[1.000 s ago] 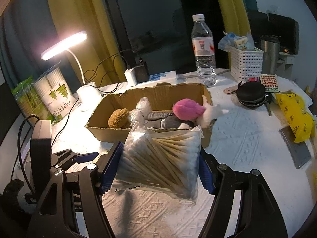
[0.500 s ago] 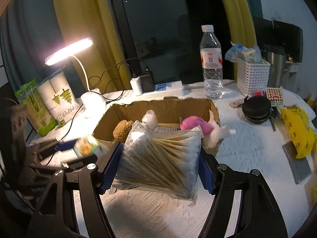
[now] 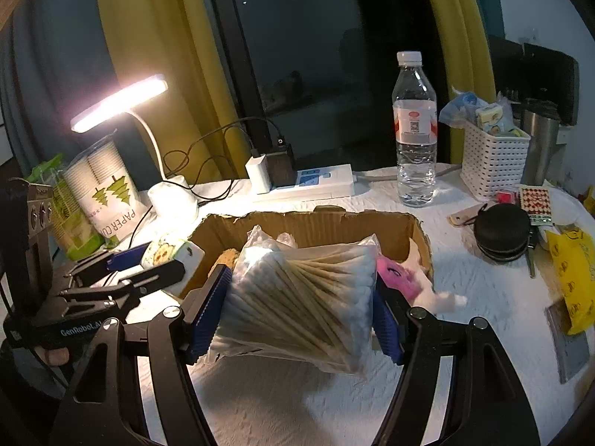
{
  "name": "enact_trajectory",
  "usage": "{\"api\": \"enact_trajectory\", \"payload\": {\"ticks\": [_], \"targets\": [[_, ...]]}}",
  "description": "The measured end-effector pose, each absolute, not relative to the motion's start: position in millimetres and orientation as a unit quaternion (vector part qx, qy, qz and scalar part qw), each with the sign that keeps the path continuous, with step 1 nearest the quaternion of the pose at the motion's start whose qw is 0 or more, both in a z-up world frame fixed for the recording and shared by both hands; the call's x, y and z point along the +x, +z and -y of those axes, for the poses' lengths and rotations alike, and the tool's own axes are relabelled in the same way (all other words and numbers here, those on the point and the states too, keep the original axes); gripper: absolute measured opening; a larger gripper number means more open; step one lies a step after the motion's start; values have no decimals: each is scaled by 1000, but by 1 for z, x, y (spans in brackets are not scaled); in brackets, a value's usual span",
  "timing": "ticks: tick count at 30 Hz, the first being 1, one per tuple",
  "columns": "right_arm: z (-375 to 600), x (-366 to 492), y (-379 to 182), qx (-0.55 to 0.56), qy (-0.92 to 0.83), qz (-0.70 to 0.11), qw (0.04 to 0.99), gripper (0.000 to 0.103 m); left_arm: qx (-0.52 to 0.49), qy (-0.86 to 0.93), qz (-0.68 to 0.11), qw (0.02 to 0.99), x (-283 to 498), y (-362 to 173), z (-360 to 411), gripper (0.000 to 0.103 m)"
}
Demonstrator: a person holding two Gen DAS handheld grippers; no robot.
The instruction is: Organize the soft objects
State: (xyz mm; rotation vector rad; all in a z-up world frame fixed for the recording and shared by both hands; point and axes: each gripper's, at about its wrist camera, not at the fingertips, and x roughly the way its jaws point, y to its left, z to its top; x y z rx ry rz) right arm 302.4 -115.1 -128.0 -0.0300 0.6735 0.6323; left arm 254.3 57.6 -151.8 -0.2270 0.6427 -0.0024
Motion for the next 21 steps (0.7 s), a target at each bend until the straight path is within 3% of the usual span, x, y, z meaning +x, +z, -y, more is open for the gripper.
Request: {"api": "enact_trajectory", "payload": {"ticks": [4, 6, 8, 15, 18, 21], "targets": [[105, 317, -136, -11, 310, -331, 891, 73, -109, 0, -325, 939, 263, -161, -57, 67], [101, 322, -139, -7, 313, -330, 891, 73, -110, -1, -322, 940, 264, -162, -57, 79], [95, 328, -142, -5, 316, -330, 890, 73, -114, -2, -318, 941, 266, -161, -57, 83], [83, 332, -146, -10, 321, -327, 889, 74, -112, 1, -316, 942, 263, -159, -57, 84], [87, 329, -142, -8, 316, -322, 892, 81, -109, 2, -310, 944, 258, -154, -56, 84], [91, 321, -135, -8, 312, -315, 896, 81, -105, 2, -304, 947, 252, -149, -53, 84]]}}
